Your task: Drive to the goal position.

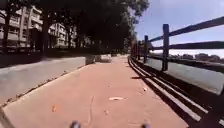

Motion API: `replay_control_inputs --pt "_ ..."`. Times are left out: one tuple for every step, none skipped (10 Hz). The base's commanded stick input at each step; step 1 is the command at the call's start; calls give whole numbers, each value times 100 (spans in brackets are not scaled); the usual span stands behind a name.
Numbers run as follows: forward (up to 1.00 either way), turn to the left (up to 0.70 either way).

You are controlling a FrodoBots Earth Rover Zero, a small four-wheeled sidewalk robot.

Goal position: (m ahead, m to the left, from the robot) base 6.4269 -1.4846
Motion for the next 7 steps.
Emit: replay_control_inputs --pt "85 0" --pt "85 0" --pt "85 0" --pt "85 0" --pt "85 0" --pt "85 0" --pt "85 0"
